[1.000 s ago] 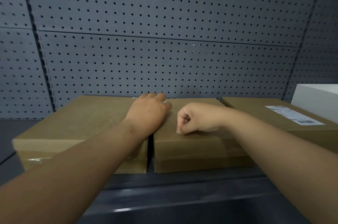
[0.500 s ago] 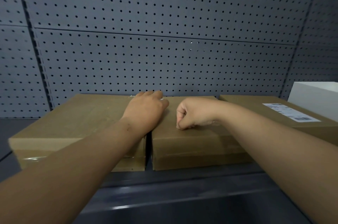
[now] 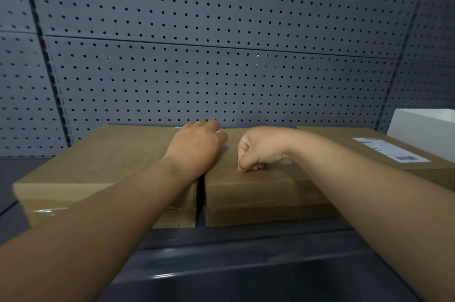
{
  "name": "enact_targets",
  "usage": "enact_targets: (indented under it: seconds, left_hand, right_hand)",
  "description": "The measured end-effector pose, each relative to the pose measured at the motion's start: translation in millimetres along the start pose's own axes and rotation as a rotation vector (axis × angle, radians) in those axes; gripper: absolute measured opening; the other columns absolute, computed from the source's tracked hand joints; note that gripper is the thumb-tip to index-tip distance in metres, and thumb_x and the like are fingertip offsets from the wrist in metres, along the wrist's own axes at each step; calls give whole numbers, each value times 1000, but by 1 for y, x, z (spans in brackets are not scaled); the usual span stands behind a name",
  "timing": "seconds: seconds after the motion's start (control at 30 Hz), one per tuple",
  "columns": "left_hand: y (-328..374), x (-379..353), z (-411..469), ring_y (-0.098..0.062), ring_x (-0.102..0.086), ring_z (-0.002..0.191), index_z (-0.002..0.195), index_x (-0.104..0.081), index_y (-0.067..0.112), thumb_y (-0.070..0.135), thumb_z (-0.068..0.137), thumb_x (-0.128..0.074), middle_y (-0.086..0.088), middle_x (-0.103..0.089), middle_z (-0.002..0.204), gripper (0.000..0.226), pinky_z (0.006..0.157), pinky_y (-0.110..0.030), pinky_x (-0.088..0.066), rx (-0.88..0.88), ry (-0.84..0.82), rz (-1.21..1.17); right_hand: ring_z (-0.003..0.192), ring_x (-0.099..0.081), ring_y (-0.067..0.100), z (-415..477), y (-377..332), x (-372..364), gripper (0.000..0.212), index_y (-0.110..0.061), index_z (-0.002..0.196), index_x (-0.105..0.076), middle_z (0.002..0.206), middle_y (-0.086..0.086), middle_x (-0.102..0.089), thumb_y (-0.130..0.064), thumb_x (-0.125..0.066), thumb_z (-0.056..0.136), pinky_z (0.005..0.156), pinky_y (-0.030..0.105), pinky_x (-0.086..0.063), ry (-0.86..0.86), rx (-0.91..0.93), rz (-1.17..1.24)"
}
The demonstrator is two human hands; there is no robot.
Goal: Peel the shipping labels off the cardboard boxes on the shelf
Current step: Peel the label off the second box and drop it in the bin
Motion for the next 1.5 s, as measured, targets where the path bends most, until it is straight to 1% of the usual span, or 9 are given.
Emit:
enact_targets:
  seconds: [0.13,0.27,0.43,0.53,0.87,1.0,1.13,1.23,1.5]
  left_hand:
    - [-2,-1,-1,-24,-54,101,109,-59,14,17,98,-43,-6,-55,110,20,87,-33,-43,13,-7,18]
    - [-1,-1,-1,-25,-54,102,110,-59,14,15,97,-42,-6,-55,110,21,87,-34,-42,13,-11,30]
    - [-1,-2,0,-25,-55,102,110,-59,15,16,97,-43,-6,-55,110,20,88,-34,-42,6,-11,26]
    - [0,-3,1,-25,-54,102,109,-59,15,15,97,-43,-6,-55,110,20,89,-35,-43,5,-19,23]
    - [-1,-3,1,-24,-55,100,109,-59,15,16,97,-44,-5,-55,108,19,89,-34,-42,9,-2,21]
    - [0,-4,1,-25,-55,101,109,-59,15,17,97,-44,-5,-55,109,20,89,-35,-42,7,-3,26]
    - [0,-4,1,-24,-55,100,108,-59,15,17,97,-44,-5,-54,108,19,87,-33,-42,4,-14,32]
    - [-1,-3,1,-23,-55,99,107,-59,15,15,96,-44,-5,-54,107,18,86,-33,-42,4,-11,37]
    - [0,-4,2,-24,-55,100,109,-59,15,15,96,-45,-5,-55,109,19,87,-33,-43,4,-5,20]
  right_hand:
    - [48,-46,10,1,0,-1,26,-10,59,-55,55,3,-53,3,-64,80,50,20,-38,-7,-14,11]
    - [47,-46,6,-1,1,-4,28,-11,59,-54,55,1,-53,2,-64,81,48,17,-36,-55,-5,49]
    - [47,-43,10,3,2,-4,27,-9,59,-52,51,2,-48,5,-62,79,48,20,-32,-36,-37,39]
    - [44,-44,7,2,3,-5,30,-11,57,-53,47,-2,-49,4,-63,80,46,18,-33,-57,-32,54]
    - [47,-43,10,3,3,-3,26,-12,59,-53,51,1,-48,3,-62,78,47,20,-34,17,-20,32]
    - [49,-44,8,0,-2,-6,26,-13,59,-54,54,0,-51,0,-63,79,47,18,-35,-43,-11,10]
    - [50,-43,12,1,2,-2,22,-10,60,-54,54,3,-49,1,-62,77,48,21,-33,24,-37,-2]
    - [49,-45,11,0,1,-3,25,-11,58,-54,53,1,-50,1,-63,78,47,19,-36,3,-34,-8]
    - [52,-45,11,-4,-2,-3,22,-13,61,-55,55,-1,-52,-4,-63,79,54,21,-38,27,-27,-25]
Point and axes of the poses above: each hand's wrist, its own z-axis towards the middle knuckle, its own x-axis out of the back of the hand, y = z × x, the point moved 7 cm from there along z, towards the middle knuckle
